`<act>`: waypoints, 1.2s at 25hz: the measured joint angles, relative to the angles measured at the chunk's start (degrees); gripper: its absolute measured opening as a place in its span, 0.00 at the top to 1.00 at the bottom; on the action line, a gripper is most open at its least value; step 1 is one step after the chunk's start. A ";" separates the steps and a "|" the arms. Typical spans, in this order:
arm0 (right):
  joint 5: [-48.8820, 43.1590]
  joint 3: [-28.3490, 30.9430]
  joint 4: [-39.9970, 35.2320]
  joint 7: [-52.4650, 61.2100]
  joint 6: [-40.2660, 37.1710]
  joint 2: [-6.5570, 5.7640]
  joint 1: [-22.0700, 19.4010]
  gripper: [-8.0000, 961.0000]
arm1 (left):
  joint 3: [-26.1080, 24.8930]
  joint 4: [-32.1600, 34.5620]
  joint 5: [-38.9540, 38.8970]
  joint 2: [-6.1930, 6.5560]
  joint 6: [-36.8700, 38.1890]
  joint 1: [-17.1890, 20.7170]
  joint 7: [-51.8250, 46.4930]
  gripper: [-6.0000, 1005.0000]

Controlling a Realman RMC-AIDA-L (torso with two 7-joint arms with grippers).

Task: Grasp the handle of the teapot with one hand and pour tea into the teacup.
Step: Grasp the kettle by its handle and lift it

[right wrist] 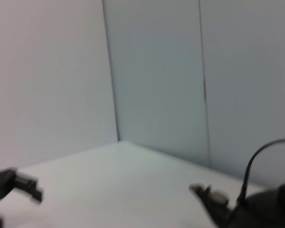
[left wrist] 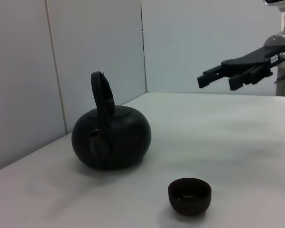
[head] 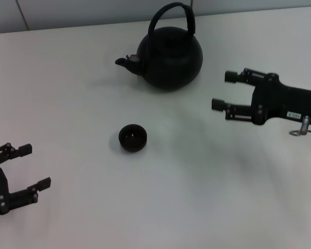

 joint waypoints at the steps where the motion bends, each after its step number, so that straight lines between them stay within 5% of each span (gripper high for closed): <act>1: 1.84 0.01 1.24 -1.45 0.29 0.00 -0.27 0.14 | 0.01 0.00 0.21 -0.04 0.09 0.05 0.00 0.19; 11: 33.75 -0.03 23.32 -30.44 8.72 0.30 -2.36 0.14 | -0.19 0.00 0.43 -0.38 -0.11 0.34 0.00 0.19; 21: 34.23 -0.99 24.72 -31.60 16.36 0.07 0.82 0.14 | -0.52 0.00 0.03 -0.57 0.05 0.17 0.00 0.19; 30: 31.24 -4.82 21.51 -23.52 32.22 -0.94 10.76 0.14 | -0.89 0.04 -0.04 -1.03 -0.10 -0.09 0.45 0.19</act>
